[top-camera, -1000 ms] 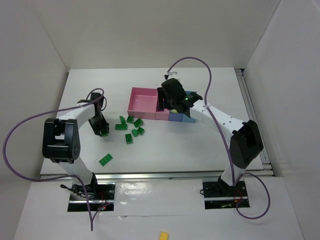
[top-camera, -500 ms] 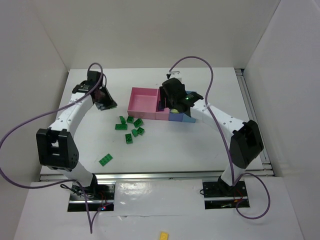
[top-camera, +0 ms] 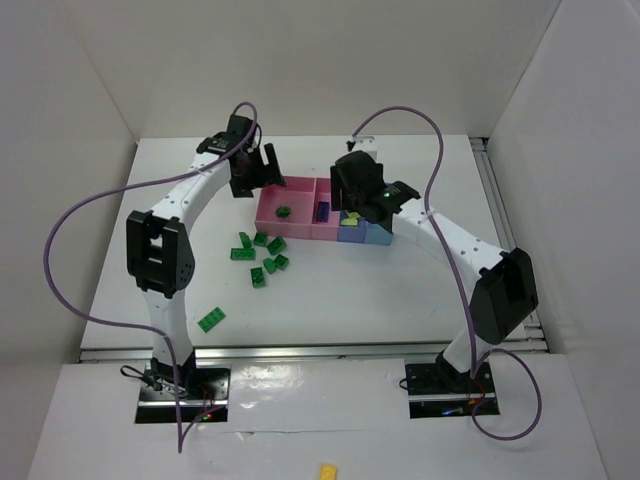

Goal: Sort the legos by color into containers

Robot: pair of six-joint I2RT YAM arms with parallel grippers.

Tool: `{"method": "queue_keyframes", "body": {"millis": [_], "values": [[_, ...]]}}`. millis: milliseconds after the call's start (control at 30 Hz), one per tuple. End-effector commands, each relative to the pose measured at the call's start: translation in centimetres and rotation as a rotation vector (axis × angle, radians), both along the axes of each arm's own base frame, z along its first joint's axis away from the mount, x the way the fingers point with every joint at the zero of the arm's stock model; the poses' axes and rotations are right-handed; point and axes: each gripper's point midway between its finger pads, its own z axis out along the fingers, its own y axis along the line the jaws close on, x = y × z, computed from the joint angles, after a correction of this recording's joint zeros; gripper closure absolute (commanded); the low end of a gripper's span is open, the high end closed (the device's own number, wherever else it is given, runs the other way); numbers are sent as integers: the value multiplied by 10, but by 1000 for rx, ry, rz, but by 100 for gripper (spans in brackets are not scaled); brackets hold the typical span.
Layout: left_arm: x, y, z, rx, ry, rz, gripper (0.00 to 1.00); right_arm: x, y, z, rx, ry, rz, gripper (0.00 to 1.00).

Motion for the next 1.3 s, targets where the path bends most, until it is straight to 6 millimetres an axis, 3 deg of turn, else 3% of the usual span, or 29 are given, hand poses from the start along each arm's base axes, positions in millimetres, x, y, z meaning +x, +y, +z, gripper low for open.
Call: {"method": "queue_keyframes", "body": {"millis": [0,67,100,133,167,200,233,267,333,400,467,767,933,1067,1167,1267], "values": [[0,5,23,26,-32,-4,5,-4,-13,16,14,-32,-38,26],[-14,10,18,62,-16,6,19,-6,-15,16,13,-31,-38,26],[-20,20,30,92,-47,33,26,-7,-13,15,18,-27,-31,26],[-27,26,30,106,-45,57,38,-7,-13,15,18,-27,-31,26],[-42,34,14,131,0,74,42,-9,-13,10,16,-15,-24,26],[-49,39,12,146,1,96,44,-7,-10,8,21,-11,-16,26],[-57,49,18,143,-8,134,44,-7,-10,8,21,-11,-16,26],[-70,59,-1,163,29,157,44,-6,-7,5,26,-8,-9,26],[-82,71,-10,189,34,182,43,-6,-5,1,25,3,-2,26],[-97,78,-26,170,40,177,31,-4,-3,0,24,6,-2,26],[-106,86,-45,144,86,177,26,-6,1,0,24,6,7,26],[-95,77,-84,70,156,142,32,-4,2,-12,0,27,12,26],[-83,74,-94,69,170,130,37,-4,3,-12,5,32,21,26],[-82,76,-103,85,190,135,49,-4,4,-16,0,39,20,26],[-80,80,-98,105,178,148,58,-5,8,-12,5,32,30,26],[-76,88,-79,128,148,161,69,-5,8,-12,5,32,30,26]]}}
